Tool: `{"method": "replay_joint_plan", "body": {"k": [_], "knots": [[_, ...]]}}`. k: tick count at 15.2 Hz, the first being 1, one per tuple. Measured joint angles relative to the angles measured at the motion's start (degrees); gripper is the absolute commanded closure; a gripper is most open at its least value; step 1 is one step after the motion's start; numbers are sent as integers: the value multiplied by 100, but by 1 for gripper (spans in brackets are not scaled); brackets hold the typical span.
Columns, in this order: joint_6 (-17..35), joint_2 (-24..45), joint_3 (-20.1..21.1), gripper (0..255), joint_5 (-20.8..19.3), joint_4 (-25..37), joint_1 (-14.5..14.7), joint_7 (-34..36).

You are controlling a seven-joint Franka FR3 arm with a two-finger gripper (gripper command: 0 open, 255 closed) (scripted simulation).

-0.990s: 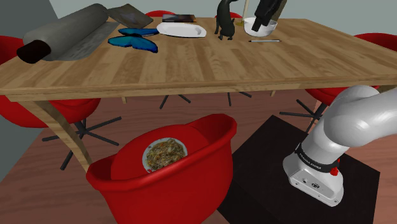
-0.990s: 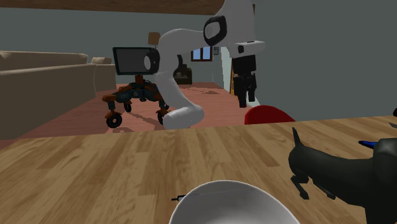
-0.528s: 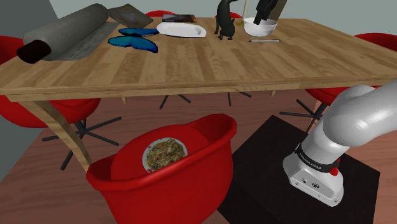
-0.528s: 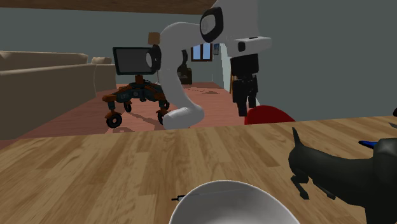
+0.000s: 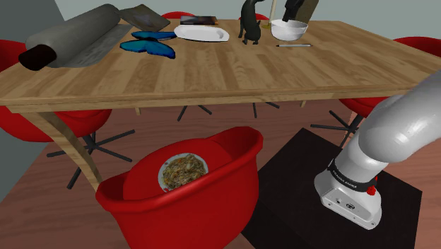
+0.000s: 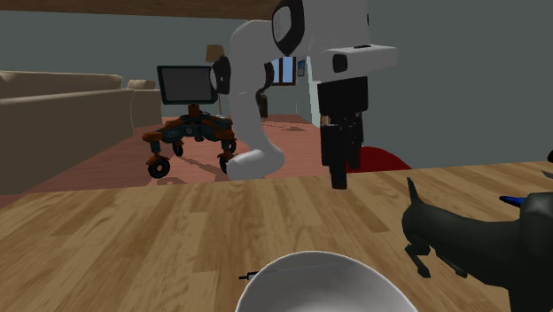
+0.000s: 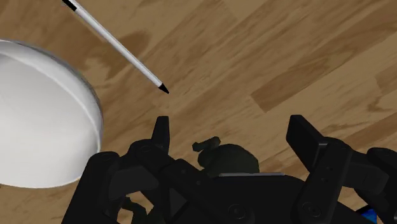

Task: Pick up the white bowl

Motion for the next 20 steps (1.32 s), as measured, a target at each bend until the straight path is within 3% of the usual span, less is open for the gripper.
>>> {"method": "replay_joint_plan", "body": {"k": [6,10,18,19,20], "knots": [[-219,1349,-621,0,461,1353,-121,-945],[-509,2253,-916,0,890,2344,-360,-1529],[28,2272,-921,0,905,1805,-366,-1645],[47,2270,-921,255,905,1786,-365,-1646],[56,2270,-921,255,904,1777,-365,-1647]]}}
